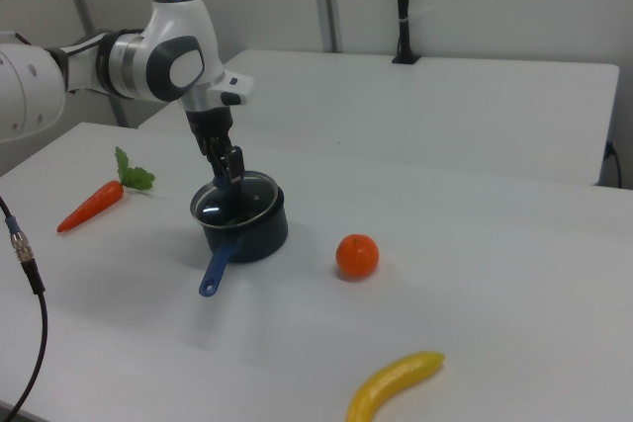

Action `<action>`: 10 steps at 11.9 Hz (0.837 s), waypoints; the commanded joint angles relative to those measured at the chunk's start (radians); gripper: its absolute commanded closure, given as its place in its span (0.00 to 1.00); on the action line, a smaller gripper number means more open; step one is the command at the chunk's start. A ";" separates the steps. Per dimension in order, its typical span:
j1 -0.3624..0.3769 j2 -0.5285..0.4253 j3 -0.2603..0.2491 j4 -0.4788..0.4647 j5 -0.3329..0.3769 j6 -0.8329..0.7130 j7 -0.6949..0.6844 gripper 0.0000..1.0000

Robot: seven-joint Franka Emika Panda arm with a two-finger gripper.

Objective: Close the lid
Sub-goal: 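Lower the lid onto the saucepan rim and open the gripper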

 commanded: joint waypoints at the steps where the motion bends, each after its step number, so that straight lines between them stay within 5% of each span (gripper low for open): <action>1: 0.003 0.013 -0.004 0.020 0.031 0.040 0.024 0.64; 10: -0.006 0.016 -0.004 0.008 0.035 0.033 0.017 0.61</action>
